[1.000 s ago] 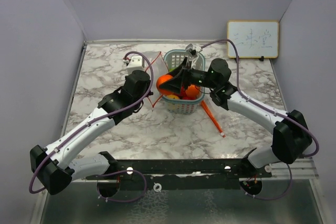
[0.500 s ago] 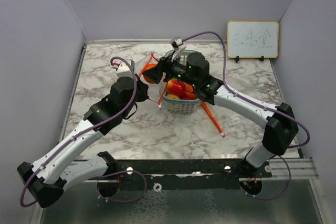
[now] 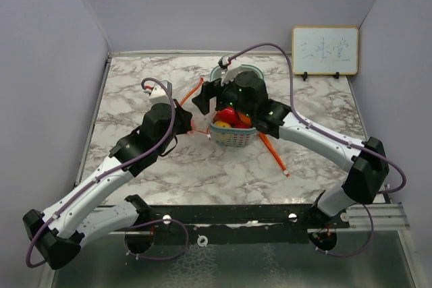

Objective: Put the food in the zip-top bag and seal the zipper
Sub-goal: Place the fake fruit in the zipper food storage bag, then pick up the fake fruit from the bin.

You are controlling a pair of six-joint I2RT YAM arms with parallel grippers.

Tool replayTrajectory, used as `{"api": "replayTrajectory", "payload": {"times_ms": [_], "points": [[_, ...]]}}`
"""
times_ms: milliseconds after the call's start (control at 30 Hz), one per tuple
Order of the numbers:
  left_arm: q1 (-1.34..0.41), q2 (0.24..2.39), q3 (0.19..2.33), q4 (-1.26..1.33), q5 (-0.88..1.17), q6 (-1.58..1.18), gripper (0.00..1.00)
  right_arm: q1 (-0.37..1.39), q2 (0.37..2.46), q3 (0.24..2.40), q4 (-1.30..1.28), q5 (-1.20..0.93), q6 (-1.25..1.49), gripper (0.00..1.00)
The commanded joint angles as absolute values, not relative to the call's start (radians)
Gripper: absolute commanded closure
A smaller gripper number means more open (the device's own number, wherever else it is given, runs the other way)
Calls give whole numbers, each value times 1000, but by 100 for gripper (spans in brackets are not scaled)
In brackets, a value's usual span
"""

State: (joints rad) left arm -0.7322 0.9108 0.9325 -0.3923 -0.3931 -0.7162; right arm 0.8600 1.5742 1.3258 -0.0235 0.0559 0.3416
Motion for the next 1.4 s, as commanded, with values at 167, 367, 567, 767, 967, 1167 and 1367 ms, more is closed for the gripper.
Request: {"api": "replayTrajectory", "payload": {"times_ms": [167,367,567,767,967,1167,1367], "points": [[-724,911,916,-358,-415,-716,100,857,1401,1296,-179,295,285,7],[-724,880,912,-376,-454,-702,100,822,1478,1339,-414,444,367,7],[-724,836,885,-393,-525,-695,100,765,1538,1316,-481,427,396,7],[-724,804,861,-403,-560,-689,100,751,1637,1341,-551,481,390,5],[-724,808,826,-407,-633,-669,100,751,1449,1203,-263,109,267,5],[-720,874,775,-335,-628,-674,100,752,1347,1245,-229,-183,222,6],[-717,899,773,-337,-655,-673,100,750,1316,1257,-277,-86,224,6]]}}
